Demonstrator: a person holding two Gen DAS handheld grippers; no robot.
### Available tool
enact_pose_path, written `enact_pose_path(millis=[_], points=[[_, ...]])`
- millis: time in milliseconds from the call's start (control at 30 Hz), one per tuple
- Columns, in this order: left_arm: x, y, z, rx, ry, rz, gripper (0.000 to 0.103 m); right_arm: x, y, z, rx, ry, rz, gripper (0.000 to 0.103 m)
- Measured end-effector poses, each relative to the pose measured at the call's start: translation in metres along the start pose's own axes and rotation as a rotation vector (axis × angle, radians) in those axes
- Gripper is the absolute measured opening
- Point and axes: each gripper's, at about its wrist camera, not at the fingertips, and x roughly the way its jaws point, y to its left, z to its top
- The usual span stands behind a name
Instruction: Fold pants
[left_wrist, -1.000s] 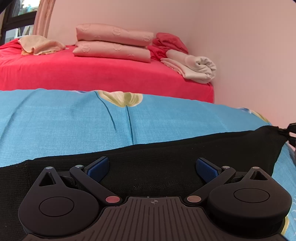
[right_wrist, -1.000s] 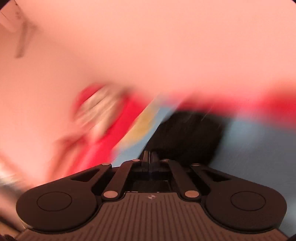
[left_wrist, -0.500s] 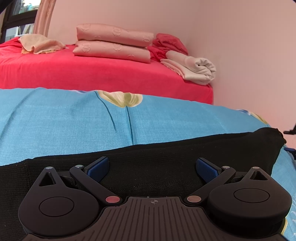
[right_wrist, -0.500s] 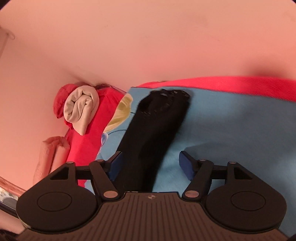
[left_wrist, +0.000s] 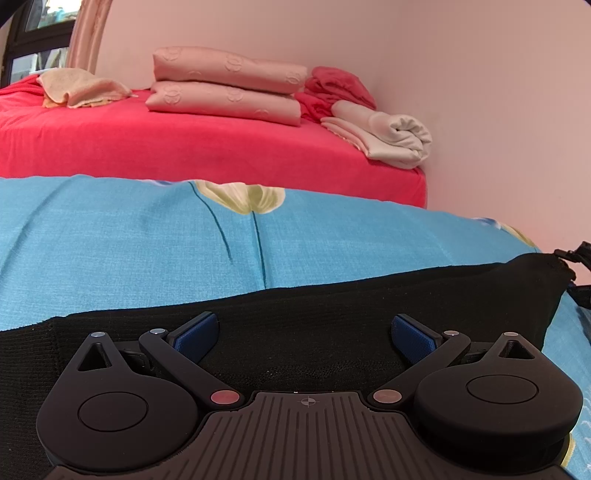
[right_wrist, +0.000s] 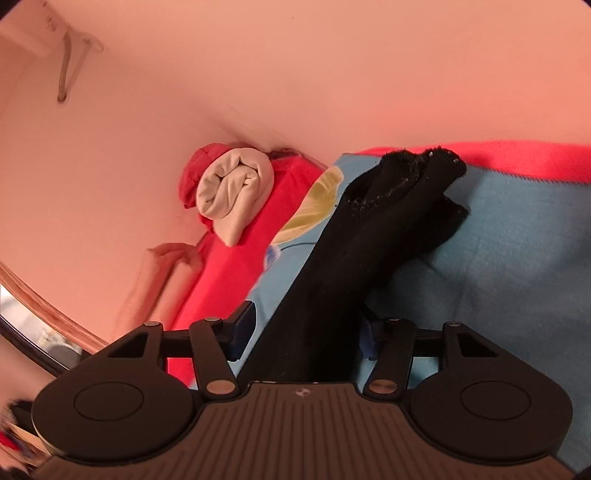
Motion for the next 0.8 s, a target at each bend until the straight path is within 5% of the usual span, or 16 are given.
enact_pose_path(millis=[67,100,167,267,333,433,500,633,800], points=[[0.000,0.000,0.000,0.000,0.000,0.000,0.103,0.002,0.000,-0.002,0.000,-0.023,-0.017,0.040],[0.000,0.000,0.000,0.000,0.000,0.000,0.103,0.002,0.002,-0.003,0.001,-0.030,-0.052,0.019],[0.000,0.000,0.000,-0.001,-0.001,0.000,0.103,0.000,0.003,0.002,0.025,-0.037,-0.124,0.018],[0.001,-0.002,0.000,0.018,0.002,0.009,0.103,-0.019,-0.002,0.016,0.022,-0.184,-0.148,0.018],[0.002,-0.003,0.000,0.023,0.003,0.012,0.103,-0.002,-0.012,0.019,0.020,-0.089,-0.218,0.018],[0.001,-0.001,0.000,0.012,0.000,0.005,0.103,-0.014,-0.005,0.017,0.000,-0.099,-0.146,0.027],[0.002,-0.002,-0.001,0.016,0.000,0.008,0.103,-0.019,-0.006,0.015,0.015,-0.104,-0.155,0.058],[0.003,-0.009,-0.001,0.038,0.003,0.039,0.103,-0.031,-0.007,0.009,0.044,-0.099,-0.135,0.067],[0.005,-0.025,-0.004,0.103,0.007,0.163,0.103,-0.025,0.007,-0.004,-0.106,-0.092,-0.163,0.070]])
